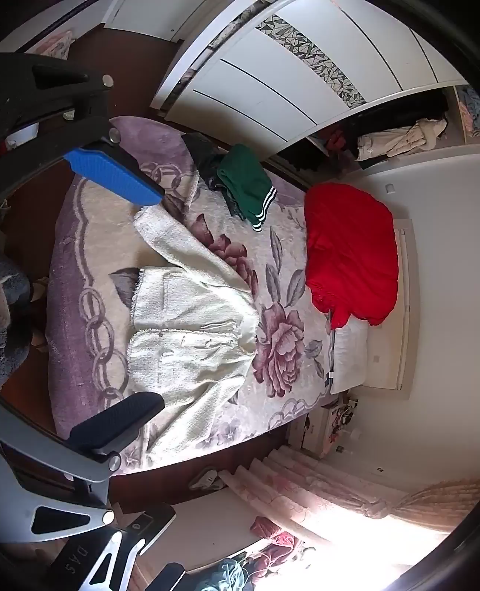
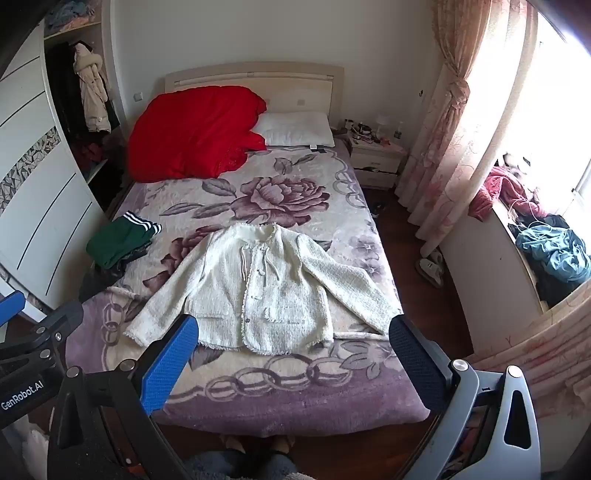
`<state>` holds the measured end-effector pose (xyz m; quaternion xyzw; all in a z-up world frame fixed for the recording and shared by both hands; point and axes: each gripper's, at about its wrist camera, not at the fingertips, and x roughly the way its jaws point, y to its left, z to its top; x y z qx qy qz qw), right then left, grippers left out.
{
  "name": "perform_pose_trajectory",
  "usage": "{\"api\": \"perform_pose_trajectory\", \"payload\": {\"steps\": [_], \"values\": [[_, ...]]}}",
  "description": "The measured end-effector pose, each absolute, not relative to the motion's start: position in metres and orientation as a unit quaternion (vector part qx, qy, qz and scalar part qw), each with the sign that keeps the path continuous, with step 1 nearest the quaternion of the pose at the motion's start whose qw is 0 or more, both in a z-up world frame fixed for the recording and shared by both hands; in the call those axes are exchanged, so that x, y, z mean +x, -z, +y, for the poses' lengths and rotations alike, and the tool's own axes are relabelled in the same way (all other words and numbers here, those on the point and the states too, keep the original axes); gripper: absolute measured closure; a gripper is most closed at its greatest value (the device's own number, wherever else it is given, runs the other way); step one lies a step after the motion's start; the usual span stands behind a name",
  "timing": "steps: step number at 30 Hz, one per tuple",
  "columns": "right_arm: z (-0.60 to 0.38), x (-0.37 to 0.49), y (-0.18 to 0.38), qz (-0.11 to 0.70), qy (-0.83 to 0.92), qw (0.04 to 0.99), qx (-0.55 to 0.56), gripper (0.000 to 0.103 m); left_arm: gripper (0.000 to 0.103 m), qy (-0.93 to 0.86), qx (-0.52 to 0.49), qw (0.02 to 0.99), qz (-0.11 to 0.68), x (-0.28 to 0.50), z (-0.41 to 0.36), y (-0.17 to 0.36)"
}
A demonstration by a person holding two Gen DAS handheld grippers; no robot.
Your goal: Fold large clothes
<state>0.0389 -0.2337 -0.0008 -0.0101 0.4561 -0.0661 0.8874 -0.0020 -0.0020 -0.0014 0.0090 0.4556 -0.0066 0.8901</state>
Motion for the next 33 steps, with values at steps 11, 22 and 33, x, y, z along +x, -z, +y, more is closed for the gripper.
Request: {"api": "perform_pose_trajectory", "payload": {"steps": [11, 22, 33], "values": [[-0.235, 0.039, 0.0, 0.456, 0.064, 0.888, -0.007, 0.0, 0.0, 0.009, 0.013, 0.891, 0.454, -0.001, -0.001, 0.002], [-0.234, 0.04, -0.002, 0.451, 0.062, 0.891, -0.007, 0.0, 0.0, 0.007, 0.008, 0.893, 0.45, 0.003, 0.006, -0.011], [-0.233, 0.038, -0.01, 0.447, 0.062, 0.892, -0.008, 0.0, 0.0, 0.008, 0.006, 0.896, 0.445, 0.001, 0.007, -0.013]]}}
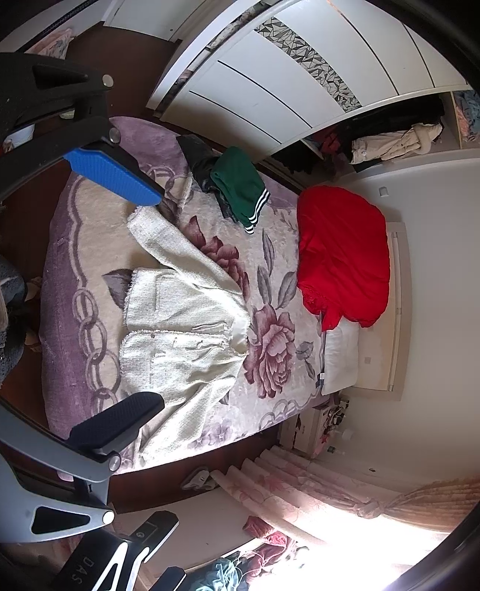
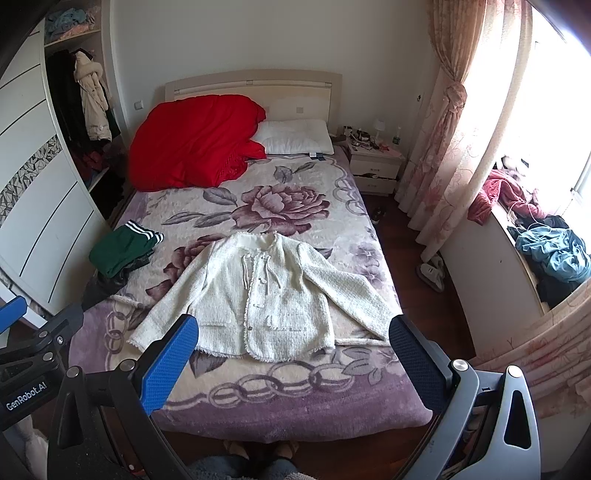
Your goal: Fold large clothes
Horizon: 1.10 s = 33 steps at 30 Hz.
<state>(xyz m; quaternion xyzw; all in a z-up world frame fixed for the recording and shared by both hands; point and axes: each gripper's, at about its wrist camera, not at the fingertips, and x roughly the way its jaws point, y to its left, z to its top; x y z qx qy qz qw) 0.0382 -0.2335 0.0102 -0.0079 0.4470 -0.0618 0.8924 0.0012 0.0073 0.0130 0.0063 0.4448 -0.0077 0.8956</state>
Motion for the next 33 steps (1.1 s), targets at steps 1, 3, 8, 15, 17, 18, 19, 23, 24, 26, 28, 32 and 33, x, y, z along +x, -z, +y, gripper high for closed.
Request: {"api": "perform_pose_trajectory", "payload": {"steps": [1, 3, 8, 15, 17, 18, 19, 23, 24, 26, 28, 32, 33], "values": [[-0.234, 0.038, -0.01, 0.447, 0.062, 0.892, -0.008, 0.0, 0.0, 0.008, 0.006, 0.896, 0.444, 0.0, 0.007, -0.014], [-0.235, 0.037, -0.011, 0.446, 0.062, 0.893, -0.007, 0.0, 0.0, 0.009, 0.006, 0.896, 0.444, 0.0, 0.007, -0.013], [-0.234, 0.037, -0.015, 0.445, 0.062, 0.893, -0.007, 0.0, 0.0, 0.01, 0.006, 0.897, 0.442, -0.001, 0.005, -0.015], [-0.234, 0.036, -0.016, 0.444, 0.063, 0.894, -0.006, 0.0, 0.0, 0.012, 0.005, 0.898, 0.439, -0.003, 0.003, -0.016], [-0.234, 0.036, -0.016, 0.444, 0.062, 0.894, -0.007, 0.0, 0.0, 0.013, 0.005, 0.898, 0.439, -0.003, 0.002, -0.016], [-0.234, 0.035, -0.016, 0.443, 0.062, 0.894, -0.007, 0.0, 0.0, 0.013, 0.005, 0.898, 0.439, -0.003, 0.002, -0.016], [-0.234, 0.035, -0.016, 0.443, 0.062, 0.894, -0.006, 0.0, 0.0, 0.013, 0.004, 0.899, 0.438, -0.003, 0.001, -0.017], [-0.233, 0.034, -0.015, 0.442, 0.062, 0.895, -0.007, 0.0, 0.0, 0.013, 0.004, 0.9, 0.436, -0.004, 0.0, -0.018], [-0.233, 0.034, -0.015, 0.442, 0.062, 0.895, -0.006, 0.0, 0.0, 0.013, 0.004, 0.9, 0.436, -0.004, 0.0, -0.018], [-0.235, 0.037, -0.02, 0.442, 0.062, 0.895, -0.006, 0.0, 0.0, 0.013, 0.005, 0.9, 0.436, -0.004, 0.0, -0.019], [-0.237, 0.039, -0.023, 0.442, 0.061, 0.895, -0.005, 0.0, 0.0, 0.013, 0.005, 0.9, 0.435, -0.004, 0.0, -0.018], [-0.238, 0.038, -0.026, 0.442, 0.061, 0.895, -0.004, 0.0, 0.0, 0.012, 0.005, 0.901, 0.434, -0.004, 0.0, -0.02], [-0.237, 0.038, -0.025, 0.442, 0.061, 0.895, -0.005, 0.0, 0.0, 0.012, 0.005, 0.9, 0.435, -0.004, 0.001, -0.02]]}}
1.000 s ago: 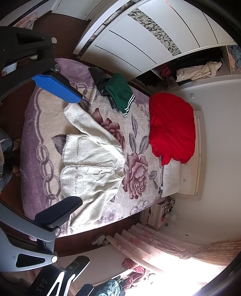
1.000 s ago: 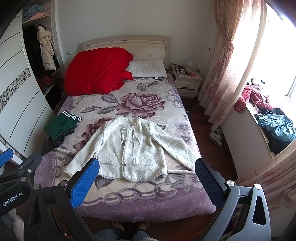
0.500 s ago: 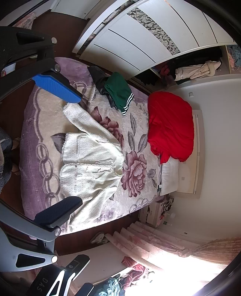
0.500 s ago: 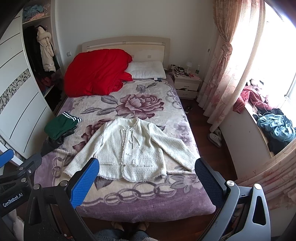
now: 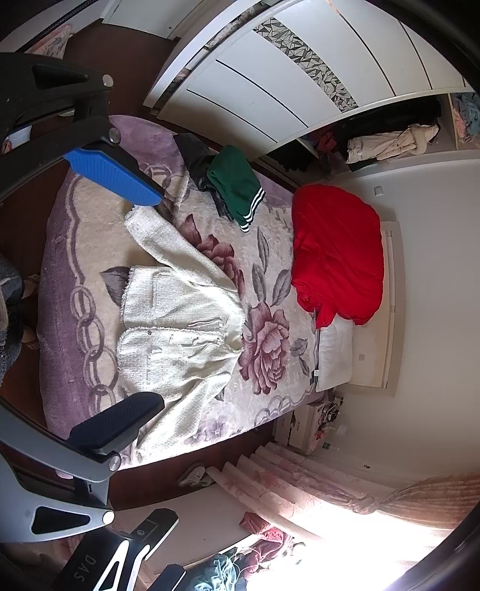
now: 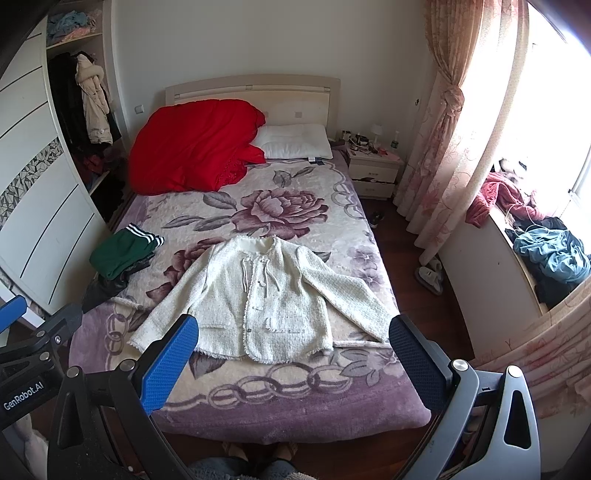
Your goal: Fold large clothes
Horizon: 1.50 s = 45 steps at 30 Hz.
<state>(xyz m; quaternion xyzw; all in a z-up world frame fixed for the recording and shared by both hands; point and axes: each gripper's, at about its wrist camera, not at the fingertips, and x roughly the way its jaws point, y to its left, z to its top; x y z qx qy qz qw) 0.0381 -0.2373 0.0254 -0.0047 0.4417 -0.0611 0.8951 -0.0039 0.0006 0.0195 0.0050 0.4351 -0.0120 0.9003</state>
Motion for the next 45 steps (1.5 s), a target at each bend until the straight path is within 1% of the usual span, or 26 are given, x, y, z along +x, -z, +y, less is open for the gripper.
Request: {"api": "perform_pose_trajectory", "payload": {"steps": [28, 33, 36, 39, 42, 45], "values": [[-0.234, 0.038, -0.036, 0.438, 0.059, 0.897, -0.003, 0.0, 0.0, 0.014, -0.001, 0.901, 0.433, -0.01, 0.01, -0.019], [-0.228, 0.045, -0.025, 0.446, 0.058, 0.893, 0.016, 0.0, 0.0, 0.009, -0.001, 0.907, 0.421, 0.004, 0.016, -0.003], [-0.24, 0.058, 0.0, 0.449, 0.065, 0.889, 0.052, 0.0, 0.0, -0.011, 0.009, 0.913, 0.408, 0.025, 0.023, 0.026], [-0.264, 0.08, 0.049, 0.471, 0.1, 0.872, 0.084, 0.0, 0.0, -0.022, 0.021, 0.913, 0.407, 0.05, 0.028, 0.066], [-0.299, 0.104, 0.117, 0.497, 0.151, 0.847, 0.114, 0.0, 0.0, -0.023, 0.03, 0.906, 0.421, 0.08, 0.026, 0.121], [-0.35, 0.121, 0.199, 0.532, 0.197, 0.81, 0.15, 0.0, 0.0, -0.033, 0.043, 0.895, 0.442, 0.105, 0.017, 0.172]]}}
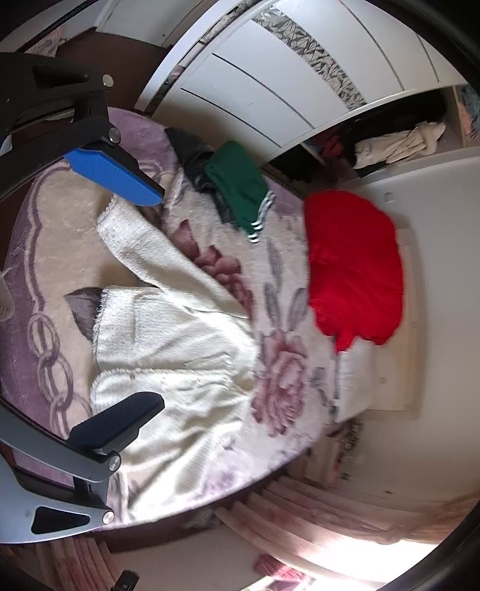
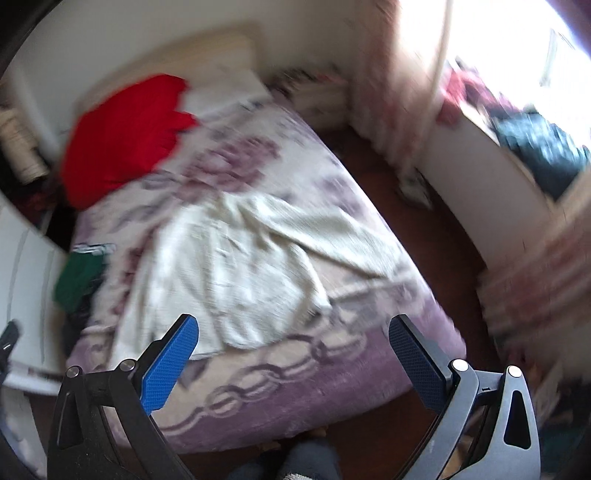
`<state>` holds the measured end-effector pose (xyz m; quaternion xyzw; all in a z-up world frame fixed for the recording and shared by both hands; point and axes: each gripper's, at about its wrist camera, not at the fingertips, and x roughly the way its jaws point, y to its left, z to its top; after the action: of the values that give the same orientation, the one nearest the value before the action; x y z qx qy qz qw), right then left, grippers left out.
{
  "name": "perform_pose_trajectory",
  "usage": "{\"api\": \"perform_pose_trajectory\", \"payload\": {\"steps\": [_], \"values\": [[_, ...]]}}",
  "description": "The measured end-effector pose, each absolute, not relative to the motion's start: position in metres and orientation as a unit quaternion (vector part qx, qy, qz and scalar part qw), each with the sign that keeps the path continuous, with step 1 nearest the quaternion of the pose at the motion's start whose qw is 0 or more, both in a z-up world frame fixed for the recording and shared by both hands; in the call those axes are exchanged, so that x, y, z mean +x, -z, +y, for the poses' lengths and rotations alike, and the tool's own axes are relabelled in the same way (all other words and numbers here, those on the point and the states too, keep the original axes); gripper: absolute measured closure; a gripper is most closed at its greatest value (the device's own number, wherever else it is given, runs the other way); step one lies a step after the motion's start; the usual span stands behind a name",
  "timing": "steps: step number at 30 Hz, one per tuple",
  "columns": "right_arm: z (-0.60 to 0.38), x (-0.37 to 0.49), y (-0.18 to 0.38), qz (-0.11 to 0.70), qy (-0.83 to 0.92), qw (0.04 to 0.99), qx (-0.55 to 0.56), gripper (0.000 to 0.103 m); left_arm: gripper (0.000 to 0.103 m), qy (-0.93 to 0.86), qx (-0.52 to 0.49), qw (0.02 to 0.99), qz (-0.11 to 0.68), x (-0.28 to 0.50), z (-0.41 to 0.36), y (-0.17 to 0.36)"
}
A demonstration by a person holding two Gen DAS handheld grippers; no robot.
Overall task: Fold large clothes
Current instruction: 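Reach the right tool to the cardigan's sleeve cuff and grasp it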
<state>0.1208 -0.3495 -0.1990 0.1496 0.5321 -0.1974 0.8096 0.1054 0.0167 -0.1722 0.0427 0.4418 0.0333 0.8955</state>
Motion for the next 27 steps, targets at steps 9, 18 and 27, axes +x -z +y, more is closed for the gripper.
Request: {"api": "perform_pose_trajectory", "payload": {"steps": [9, 18, 27], "values": [[-0.539, 0.129, 0.43, 0.553, 0.278, 0.699, 0.357, 0.02, 0.0, -0.095, 0.064, 0.841, 0.529, 0.159, -0.032, 0.318], [-0.697, 0.16, 0.641, 0.472, 0.312, 0.609, 0.556, 0.019, 0.0, -0.136, 0.043, 0.791, 0.596, 0.207, -0.102, 0.439], [-0.723, 0.222, 0.71, 0.498, 0.328, 0.629, 0.499, 0.066, 0.0, -0.129, 0.057, 0.78, 0.61, 0.221, -0.153, 0.493]]}}
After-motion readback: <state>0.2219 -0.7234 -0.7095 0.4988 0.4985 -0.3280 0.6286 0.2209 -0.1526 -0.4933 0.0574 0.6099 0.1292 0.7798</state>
